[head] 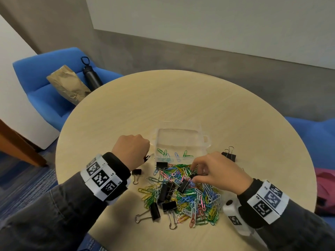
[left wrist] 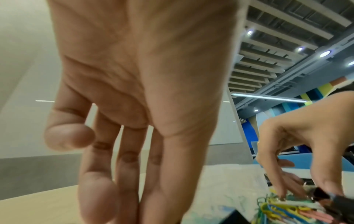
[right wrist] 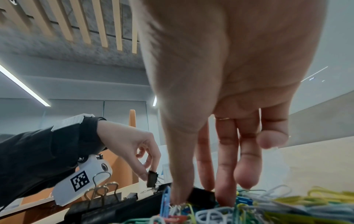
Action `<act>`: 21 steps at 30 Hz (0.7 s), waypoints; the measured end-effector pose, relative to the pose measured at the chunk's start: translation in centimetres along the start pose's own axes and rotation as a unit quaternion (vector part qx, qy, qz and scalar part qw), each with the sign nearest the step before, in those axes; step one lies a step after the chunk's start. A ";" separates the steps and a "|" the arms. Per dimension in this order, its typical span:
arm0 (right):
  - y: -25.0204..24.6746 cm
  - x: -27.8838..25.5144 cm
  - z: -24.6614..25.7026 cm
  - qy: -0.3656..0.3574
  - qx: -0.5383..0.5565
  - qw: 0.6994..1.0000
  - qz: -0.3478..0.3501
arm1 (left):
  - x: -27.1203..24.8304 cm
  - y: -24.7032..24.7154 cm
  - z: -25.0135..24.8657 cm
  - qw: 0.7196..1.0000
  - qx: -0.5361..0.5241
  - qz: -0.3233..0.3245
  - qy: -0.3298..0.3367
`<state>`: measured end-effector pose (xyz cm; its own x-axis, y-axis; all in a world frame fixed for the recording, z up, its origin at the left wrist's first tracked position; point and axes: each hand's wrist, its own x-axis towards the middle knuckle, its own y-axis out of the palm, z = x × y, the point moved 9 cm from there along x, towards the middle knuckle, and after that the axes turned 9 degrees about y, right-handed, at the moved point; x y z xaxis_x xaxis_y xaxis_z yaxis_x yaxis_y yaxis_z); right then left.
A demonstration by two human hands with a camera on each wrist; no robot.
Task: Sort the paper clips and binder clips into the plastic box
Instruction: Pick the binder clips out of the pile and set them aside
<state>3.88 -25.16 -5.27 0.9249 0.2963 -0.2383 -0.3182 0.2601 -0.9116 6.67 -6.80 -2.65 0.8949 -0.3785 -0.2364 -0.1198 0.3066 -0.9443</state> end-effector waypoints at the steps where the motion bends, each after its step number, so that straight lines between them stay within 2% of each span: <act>1: 0.1 0.1 0.0 0.000 -0.006 1.000 -0.003 | 0.1 0.3 -0.1 1.000 0.003 0.002 0.000; 5: -0.1 0.1 0.1 -0.003 -0.031 0.999 -0.027 | 0.4 0.8 -0.3 1.000 -0.008 -0.003 0.007; 8: -0.4 -0.1 0.0 0.006 -0.022 0.999 -0.025 | 0.3 -0.2 -0.8 0.998 -0.038 -0.039 0.035; 11: -1.3 -0.4 -0.4 0.014 0.049 0.999 0.014 | 0.0 -1.2 -2.5 0.985 -0.123 -0.051 0.108; 13: -3.0 -0.6 -1.5 0.025 0.098 0.994 0.030 | -0.3 -1.6 -4.4 0.969 -0.160 -0.044 0.186; 16: -6.1 -0.7 -5.1 0.071 0.083 0.994 0.002 | -0.6 -1.3 -7.0 0.946 -0.112 -0.043 0.301; 19: -7.6 -0.9 -9.7 0.146 0.024 0.989 -0.028 | -0.3 -0.3 -7.3 0.949 -0.055 -0.051 0.305; 21: -7.0 -0.9 -11.7 0.185 0.013 0.983 0.001 | -0.1 0.1 -7.2 0.955 -0.032 -0.061 0.289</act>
<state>7.70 -38.02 -2.64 0.9350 -0.0560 -0.3501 -0.3211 0.2852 -0.9031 3.47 -13.01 -4.38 0.5191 -0.8326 -0.1932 -0.0727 0.1822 -0.9806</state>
